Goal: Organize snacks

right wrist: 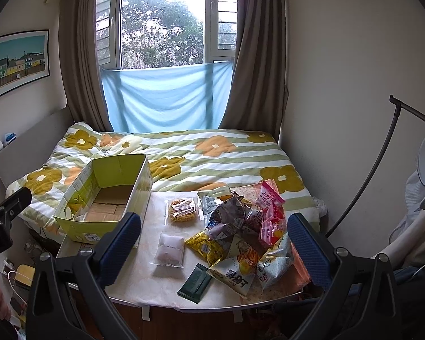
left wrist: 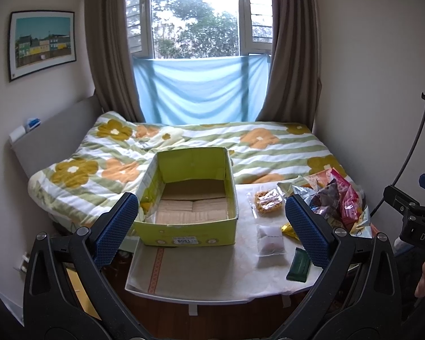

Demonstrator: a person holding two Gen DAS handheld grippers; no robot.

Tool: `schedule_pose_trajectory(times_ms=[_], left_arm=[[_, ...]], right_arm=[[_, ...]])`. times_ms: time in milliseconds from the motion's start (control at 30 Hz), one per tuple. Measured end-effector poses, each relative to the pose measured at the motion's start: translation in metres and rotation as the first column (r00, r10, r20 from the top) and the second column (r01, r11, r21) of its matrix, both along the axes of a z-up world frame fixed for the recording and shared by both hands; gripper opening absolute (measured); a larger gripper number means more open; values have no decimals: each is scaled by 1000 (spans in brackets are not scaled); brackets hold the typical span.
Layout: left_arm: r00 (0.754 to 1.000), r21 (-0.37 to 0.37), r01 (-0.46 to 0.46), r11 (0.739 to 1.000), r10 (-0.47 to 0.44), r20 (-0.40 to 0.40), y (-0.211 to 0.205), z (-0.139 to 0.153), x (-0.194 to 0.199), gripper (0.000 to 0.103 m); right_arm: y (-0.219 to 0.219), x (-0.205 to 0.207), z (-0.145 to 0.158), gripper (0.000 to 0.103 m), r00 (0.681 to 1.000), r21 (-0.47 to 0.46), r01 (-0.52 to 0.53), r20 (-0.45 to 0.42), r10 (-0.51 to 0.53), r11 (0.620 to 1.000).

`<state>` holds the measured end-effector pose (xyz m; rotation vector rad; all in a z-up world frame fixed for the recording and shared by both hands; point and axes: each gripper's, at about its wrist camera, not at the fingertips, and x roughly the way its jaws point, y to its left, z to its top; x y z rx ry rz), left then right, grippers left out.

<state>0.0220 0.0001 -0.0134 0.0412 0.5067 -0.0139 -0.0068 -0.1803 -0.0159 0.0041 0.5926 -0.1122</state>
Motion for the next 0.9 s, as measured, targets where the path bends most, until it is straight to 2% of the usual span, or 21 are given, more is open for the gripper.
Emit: schedule_pose_trajectory(times_ms=[233, 567, 633, 733, 900], left_arm=[[998, -17, 44, 999, -45, -50, -22, -10, 10, 103], [979, -68, 139, 988, -147, -139, -101, -36, 49, 103], [970, -69, 180, 981, -188, -155, -119, -44, 59, 103], [951, -31, 245, 969, -246, -187, -149, -58, 77, 103], [902, -12, 357, 934, -348, -257, -188, -87, 117, 103]], right_arm=[[-25, 3, -8, 103, 999, 26, 14, -36, -13, 1000], [-101, 26, -35, 103, 986, 52, 29, -168, -20, 998], [-119, 34, -47, 103, 980, 77, 43, -198, -27, 996], [-139, 46, -68, 103, 966, 120, 85, -252, -52, 989], [-161, 66, -113, 103, 926, 207, 192, -361, -108, 959]])
